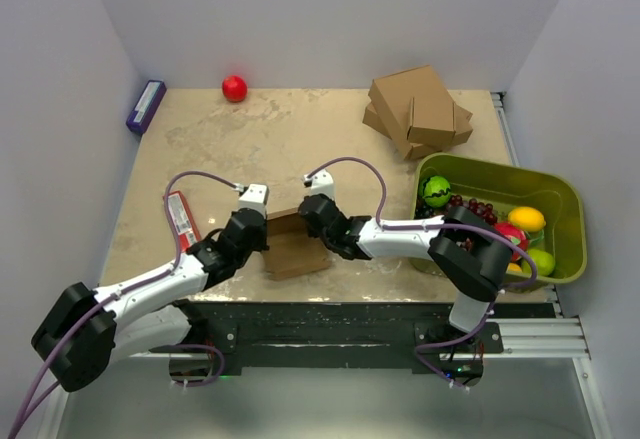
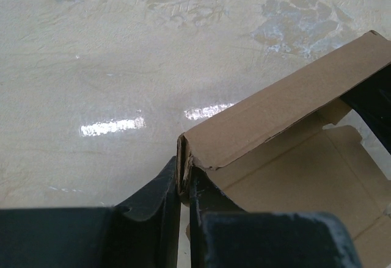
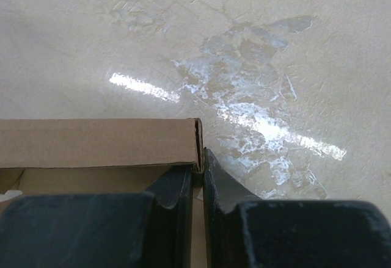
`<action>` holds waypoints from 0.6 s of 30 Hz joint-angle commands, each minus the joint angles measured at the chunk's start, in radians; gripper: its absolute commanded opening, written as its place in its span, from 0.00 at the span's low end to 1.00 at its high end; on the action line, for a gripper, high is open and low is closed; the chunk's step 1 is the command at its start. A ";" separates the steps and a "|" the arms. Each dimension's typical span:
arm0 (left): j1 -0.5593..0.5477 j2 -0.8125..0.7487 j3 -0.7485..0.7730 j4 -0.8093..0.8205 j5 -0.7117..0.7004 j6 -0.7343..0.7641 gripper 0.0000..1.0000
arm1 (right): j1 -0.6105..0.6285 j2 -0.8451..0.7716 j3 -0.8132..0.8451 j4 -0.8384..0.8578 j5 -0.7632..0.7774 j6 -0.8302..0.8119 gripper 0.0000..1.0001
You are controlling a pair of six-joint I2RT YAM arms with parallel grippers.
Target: Fold the paper box
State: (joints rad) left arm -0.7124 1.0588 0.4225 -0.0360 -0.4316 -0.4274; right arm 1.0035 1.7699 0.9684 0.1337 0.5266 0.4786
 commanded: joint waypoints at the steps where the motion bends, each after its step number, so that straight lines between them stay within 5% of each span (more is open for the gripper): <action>1: 0.002 -0.046 0.013 0.058 -0.026 -0.024 0.00 | -0.011 0.023 0.010 -0.128 0.133 0.037 0.00; 8: 0.002 -0.010 0.007 0.073 -0.002 -0.031 0.00 | -0.011 0.002 -0.002 -0.077 0.063 0.014 0.00; 12: 0.002 0.020 0.031 0.050 -0.038 -0.033 0.00 | -0.011 -0.039 -0.025 -0.040 0.004 0.006 0.39; 15: 0.002 0.026 0.035 0.051 -0.029 -0.031 0.01 | -0.009 -0.095 -0.059 -0.020 -0.045 0.005 0.58; 17: 0.002 0.018 0.035 0.054 -0.018 -0.028 0.13 | -0.009 -0.122 -0.079 -0.019 -0.071 0.005 0.67; 18: 0.002 0.009 0.035 0.054 -0.004 -0.025 0.28 | -0.008 -0.153 -0.085 -0.022 -0.088 0.008 0.69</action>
State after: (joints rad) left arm -0.7136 1.0832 0.4225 -0.0319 -0.4366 -0.4355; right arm 0.9989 1.7287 0.9054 0.1009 0.4946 0.4885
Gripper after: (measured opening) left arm 0.124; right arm 0.647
